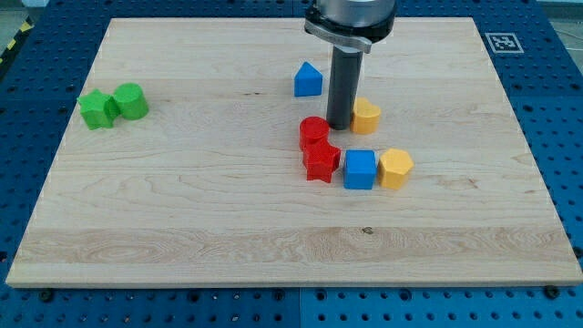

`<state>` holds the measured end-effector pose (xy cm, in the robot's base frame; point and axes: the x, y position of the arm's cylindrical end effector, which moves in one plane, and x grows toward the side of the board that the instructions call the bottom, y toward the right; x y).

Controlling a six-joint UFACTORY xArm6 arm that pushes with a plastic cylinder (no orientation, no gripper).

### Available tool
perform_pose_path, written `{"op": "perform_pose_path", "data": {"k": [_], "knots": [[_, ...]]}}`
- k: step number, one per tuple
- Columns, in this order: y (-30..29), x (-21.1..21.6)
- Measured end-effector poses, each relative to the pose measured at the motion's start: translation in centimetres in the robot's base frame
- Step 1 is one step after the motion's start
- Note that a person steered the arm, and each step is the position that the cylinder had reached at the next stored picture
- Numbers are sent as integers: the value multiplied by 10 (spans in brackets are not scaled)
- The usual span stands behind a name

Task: Move the yellow hexagon to the bottom right corner of the board

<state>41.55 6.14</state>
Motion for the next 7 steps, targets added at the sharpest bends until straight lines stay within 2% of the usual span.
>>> {"op": "perform_pose_path", "data": {"k": [1,2,3,7], "knots": [[13,0],[14,30],[14,40],[41,58]]}}
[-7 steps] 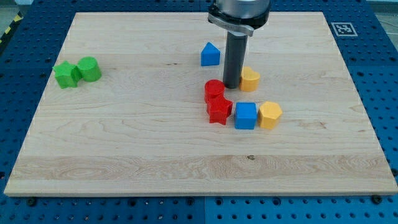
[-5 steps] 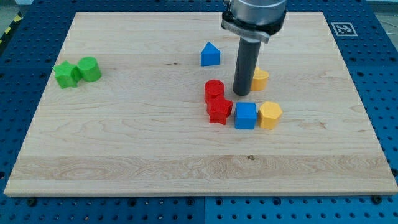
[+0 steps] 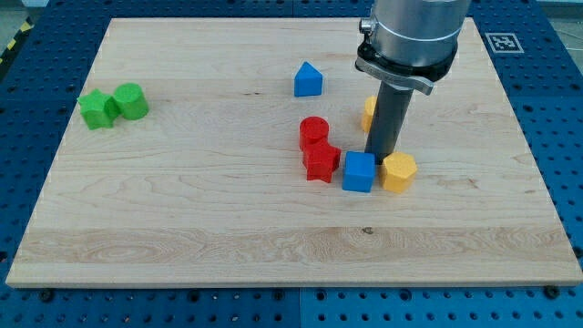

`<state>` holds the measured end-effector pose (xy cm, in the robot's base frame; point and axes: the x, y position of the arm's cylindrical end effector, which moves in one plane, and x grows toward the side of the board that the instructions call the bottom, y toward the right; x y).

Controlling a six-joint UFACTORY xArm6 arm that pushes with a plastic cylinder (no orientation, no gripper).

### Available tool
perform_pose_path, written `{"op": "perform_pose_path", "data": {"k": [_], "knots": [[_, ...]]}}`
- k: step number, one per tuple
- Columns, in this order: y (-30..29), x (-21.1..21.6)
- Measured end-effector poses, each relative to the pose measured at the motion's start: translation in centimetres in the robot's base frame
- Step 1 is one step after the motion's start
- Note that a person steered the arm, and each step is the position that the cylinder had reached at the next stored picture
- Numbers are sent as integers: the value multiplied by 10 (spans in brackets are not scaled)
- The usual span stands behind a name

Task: Move the yellow hexagon to the bottom right corner of the board

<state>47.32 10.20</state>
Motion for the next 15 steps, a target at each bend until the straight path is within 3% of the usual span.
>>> {"op": "perform_pose_path", "data": {"k": [3,7,13,15], "knots": [[18,12],[12,78],[61,73],[68,110]]}}
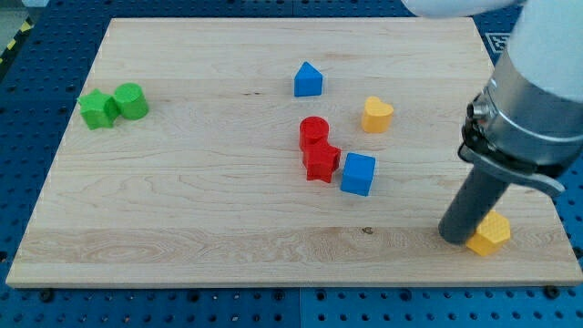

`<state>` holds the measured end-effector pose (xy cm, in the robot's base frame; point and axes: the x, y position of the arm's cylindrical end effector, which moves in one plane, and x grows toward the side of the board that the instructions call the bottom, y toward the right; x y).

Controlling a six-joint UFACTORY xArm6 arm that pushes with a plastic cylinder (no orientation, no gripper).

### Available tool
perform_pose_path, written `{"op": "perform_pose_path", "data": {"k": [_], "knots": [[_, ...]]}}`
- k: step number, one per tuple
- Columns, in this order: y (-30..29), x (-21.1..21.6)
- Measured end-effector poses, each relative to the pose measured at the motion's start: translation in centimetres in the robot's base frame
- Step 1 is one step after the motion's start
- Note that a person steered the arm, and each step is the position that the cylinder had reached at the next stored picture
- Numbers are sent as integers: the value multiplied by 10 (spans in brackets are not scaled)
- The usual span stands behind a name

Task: Move the yellow hexagon to the bottom right corner of the board

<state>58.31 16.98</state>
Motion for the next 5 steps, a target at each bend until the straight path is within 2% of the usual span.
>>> {"op": "perform_pose_path", "data": {"k": [5], "knots": [[46,-21]]}}
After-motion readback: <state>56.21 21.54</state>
